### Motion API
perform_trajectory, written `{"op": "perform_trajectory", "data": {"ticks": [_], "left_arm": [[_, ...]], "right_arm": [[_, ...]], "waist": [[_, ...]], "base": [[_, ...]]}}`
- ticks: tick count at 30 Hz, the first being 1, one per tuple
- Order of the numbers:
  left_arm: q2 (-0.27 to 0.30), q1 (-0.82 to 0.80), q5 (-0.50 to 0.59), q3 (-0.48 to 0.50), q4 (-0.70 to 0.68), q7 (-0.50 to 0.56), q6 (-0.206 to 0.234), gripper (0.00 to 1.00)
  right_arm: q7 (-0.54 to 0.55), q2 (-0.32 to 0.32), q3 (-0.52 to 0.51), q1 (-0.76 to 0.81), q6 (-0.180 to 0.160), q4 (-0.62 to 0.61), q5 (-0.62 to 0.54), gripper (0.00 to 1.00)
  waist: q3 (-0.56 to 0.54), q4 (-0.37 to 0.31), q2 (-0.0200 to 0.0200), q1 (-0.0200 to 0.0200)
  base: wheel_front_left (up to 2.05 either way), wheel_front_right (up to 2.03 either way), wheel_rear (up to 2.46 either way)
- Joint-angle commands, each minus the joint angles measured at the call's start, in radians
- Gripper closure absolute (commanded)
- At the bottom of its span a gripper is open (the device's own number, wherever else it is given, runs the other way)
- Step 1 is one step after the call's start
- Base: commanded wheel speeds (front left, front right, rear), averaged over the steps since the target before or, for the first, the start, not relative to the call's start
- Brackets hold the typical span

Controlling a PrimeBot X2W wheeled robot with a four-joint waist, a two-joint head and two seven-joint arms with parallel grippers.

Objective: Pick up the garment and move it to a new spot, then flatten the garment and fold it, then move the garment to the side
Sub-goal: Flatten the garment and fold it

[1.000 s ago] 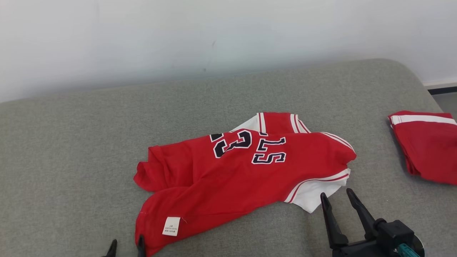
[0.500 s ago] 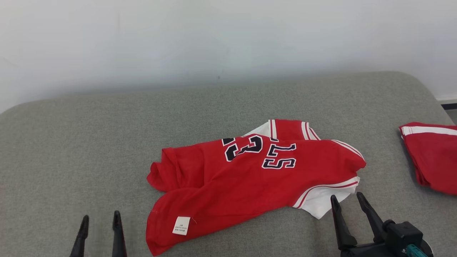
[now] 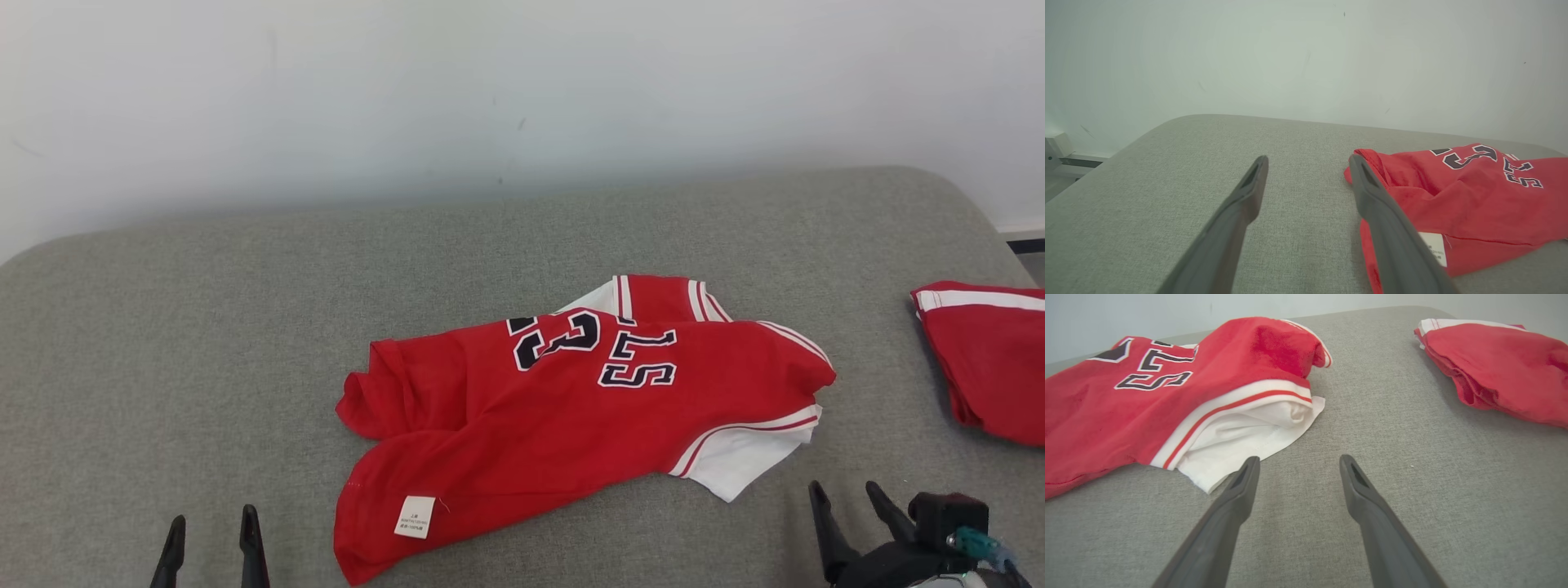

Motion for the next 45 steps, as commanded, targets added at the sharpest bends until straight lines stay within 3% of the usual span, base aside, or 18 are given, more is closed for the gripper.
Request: {"op": "perform_trajectory", "data": {"ticks": [1,15,27,37,38,39,40,41,45], "left_arm": [[-0.002,-0.006,0.006,-0.001,0.002,-0.003,-0.007,0.00],[-0.003,-0.041,0.001,-0.020,0.007,-0.003,-0.022,0.00],[-0.003,-0.072,0.023,-0.032,-0.008,-0.003,-0.032,0.00],[-0.003,-0.090,0.015,-0.036,-0.008,-0.003,-0.036,0.00],[-0.003,-0.090,0.012,-0.037,-0.008,-0.003,-0.036,0.00],[-0.003,-0.090,0.011,-0.037,-0.007,-0.003,-0.036,0.00],[-0.003,-0.089,0.010,-0.038,-0.006,-0.003,-0.036,0.00],[-0.003,-0.089,0.007,-0.038,-0.006,-0.003,-0.034,0.00],[-0.003,-0.079,-0.001,-0.042,-0.003,-0.003,-0.027,0.00]], "right_arm": [[0.022,-0.008,-0.019,-0.029,-0.003,0.014,-0.013,0.00],[0.136,-0.001,-0.239,-0.215,-0.003,0.123,-0.189,0.00],[0.170,-0.021,-0.274,-0.358,-0.003,0.276,-0.271,0.00],[0.189,0.003,-0.181,-0.378,0.001,0.373,-0.193,0.00],[0.198,0.005,-0.172,-0.375,0.001,0.383,-0.183,0.06],[0.208,0.005,-0.166,-0.372,0.002,0.390,-0.178,0.25],[0.220,0.003,-0.160,-0.368,0.002,0.398,-0.173,0.67],[0.231,0.001,-0.157,-0.362,0.002,0.405,-0.168,1.00],[0.236,-0.019,-0.159,-0.329,-0.001,0.376,-0.146,1.00]], "waist": [[0.010,0.008,0.0000,0.0000],[0.082,0.068,0.0000,0.0000],[0.152,0.112,0.0000,0.0000],[0.172,0.141,0.0000,0.0000],[0.171,0.142,0.0000,0.0000],[0.169,0.142,0.0000,0.0000],[0.168,0.142,0.0000,0.0000],[0.166,0.141,0.0000,0.0000],[0.148,0.132,0.0000,0.0000]], "base": [[0.00,0.00,0.00],[0.00,0.00,0.00],[0.00,0.00,0.00],[0.00,0.00,0.00],[0.00,0.00,0.00],[0.00,0.00,0.00],[0.00,0.00,0.00],[0.00,0.00,0.00],[0.00,0.00,0.00]]}}
